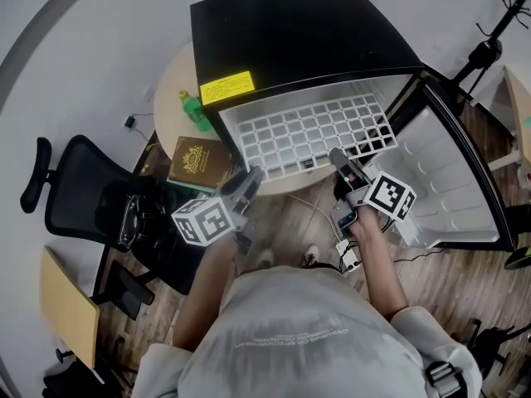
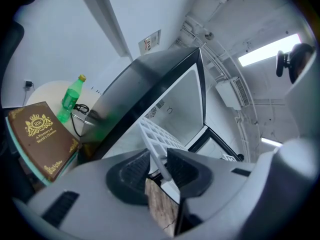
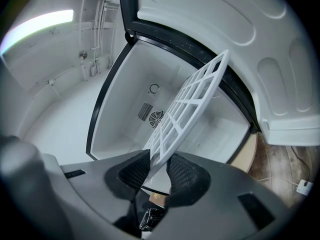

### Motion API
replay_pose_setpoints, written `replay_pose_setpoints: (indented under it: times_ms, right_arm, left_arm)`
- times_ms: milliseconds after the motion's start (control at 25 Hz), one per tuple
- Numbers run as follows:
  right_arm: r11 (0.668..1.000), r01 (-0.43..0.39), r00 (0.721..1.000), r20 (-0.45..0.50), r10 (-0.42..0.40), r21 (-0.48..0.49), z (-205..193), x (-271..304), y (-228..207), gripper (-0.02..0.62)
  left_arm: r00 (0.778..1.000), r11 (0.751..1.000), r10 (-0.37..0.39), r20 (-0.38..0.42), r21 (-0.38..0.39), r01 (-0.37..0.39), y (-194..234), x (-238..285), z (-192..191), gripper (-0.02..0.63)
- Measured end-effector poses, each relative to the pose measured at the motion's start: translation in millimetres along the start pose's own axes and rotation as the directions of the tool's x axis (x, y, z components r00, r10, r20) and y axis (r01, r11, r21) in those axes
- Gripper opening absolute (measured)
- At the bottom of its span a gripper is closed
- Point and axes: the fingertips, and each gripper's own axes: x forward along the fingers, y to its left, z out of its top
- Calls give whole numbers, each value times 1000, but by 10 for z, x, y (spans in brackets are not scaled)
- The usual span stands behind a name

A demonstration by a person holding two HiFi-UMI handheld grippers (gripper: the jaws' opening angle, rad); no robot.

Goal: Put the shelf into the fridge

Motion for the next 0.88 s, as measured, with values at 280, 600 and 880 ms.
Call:
replay_pose_setpoints:
  times_ms: [280,600,880]
  right_arm:
    - [1000,-6,1000,-4,6,-10,105,159,46,97]
    - [999,-15,1000,-21,15,-44,166,289,44,107]
    - [996,-35,999,-37,32,-85,104,257,19,130]
  left_arm:
    - [1000,999,9,26,-52,-7,51,83,158,112]
    - [997,995,11,81,-97,-3,90,166,265,112]
    - [990,998,55,128,-33,-51,110,50,192,114]
